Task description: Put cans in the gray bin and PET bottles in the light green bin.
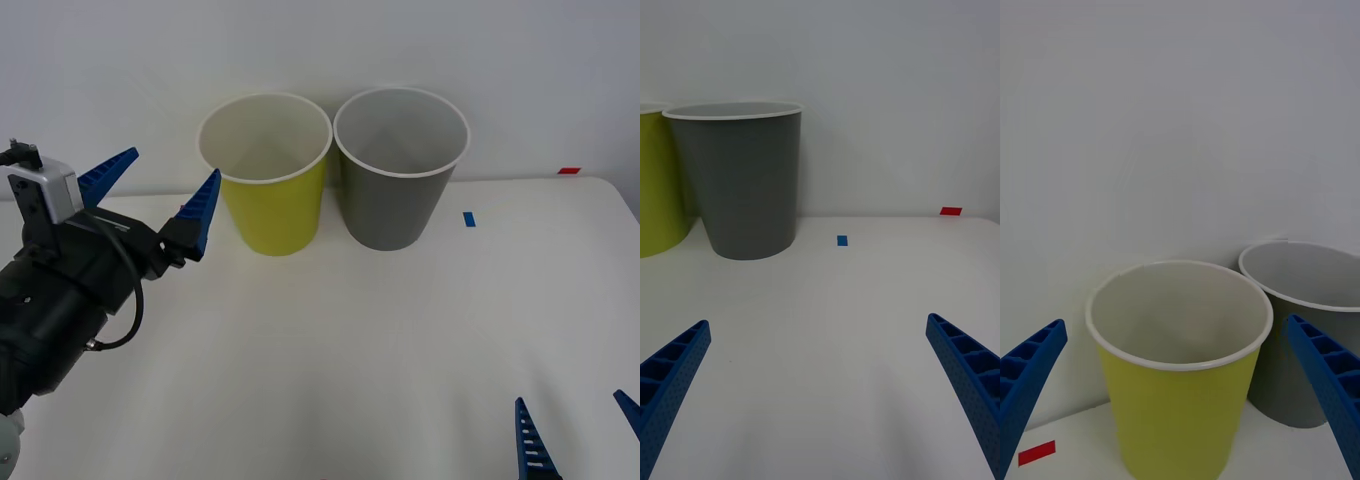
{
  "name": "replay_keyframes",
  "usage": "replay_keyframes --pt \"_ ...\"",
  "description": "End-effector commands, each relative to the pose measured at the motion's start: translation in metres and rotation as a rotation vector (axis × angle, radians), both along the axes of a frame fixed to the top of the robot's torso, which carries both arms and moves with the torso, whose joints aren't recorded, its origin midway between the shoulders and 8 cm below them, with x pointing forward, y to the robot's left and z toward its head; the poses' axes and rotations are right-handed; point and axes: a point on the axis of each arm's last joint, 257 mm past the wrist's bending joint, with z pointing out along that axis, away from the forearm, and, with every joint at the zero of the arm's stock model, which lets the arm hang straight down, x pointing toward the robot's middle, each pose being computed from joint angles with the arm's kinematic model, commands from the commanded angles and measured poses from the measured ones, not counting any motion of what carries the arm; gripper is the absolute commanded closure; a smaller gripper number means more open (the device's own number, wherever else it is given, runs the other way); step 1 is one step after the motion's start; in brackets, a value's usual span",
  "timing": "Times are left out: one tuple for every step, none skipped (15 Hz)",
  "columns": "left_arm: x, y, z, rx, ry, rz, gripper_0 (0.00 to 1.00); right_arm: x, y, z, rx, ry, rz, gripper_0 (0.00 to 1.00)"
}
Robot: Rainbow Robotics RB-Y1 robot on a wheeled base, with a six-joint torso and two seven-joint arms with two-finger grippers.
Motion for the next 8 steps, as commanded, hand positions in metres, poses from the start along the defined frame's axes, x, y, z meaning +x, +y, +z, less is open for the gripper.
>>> replay_keyframes --pt "-0.015 0.007 -0.016 0.015 -0.034 0.059 0.00 0.000 0.000 0.000 0.000 0.000 0.000 0.00" --pt "-0.023 0.006 -0.023 -0.017 -0.030 0.064 0.00 0.000 0.000 0.000 0.000 0.000 0.000 0.00" --pt "-0.029 0.008 -0.032 -0.030 -0.012 0.076 0.00 0.000 0.000 0.000 0.000 0.000 0.000 0.00" --pt "-0.033 0.012 -0.039 -0.044 0.002 0.089 0.00 0.000 0.000 0.000 0.000 0.000 0.000 0.00" --pt "-0.037 0.014 -0.044 -0.060 0.013 0.094 0.00 0.000 0.000 0.000 0.000 0.000 0.000 0.00" --pt "-0.043 0.016 -0.050 -0.076 0.027 0.095 0.00 0.000 0.000 0.000 0.000 0.000 0.000 0.00" --pt "-0.049 0.020 -0.058 -0.091 0.046 0.107 0.00 0.000 0.000 0.000 0.000 0.000 0.000 0.00" --pt "-0.053 0.022 -0.063 -0.099 0.057 0.112 0.00 0.000 0.000 0.000 0.000 0.000 0.000 0.00"
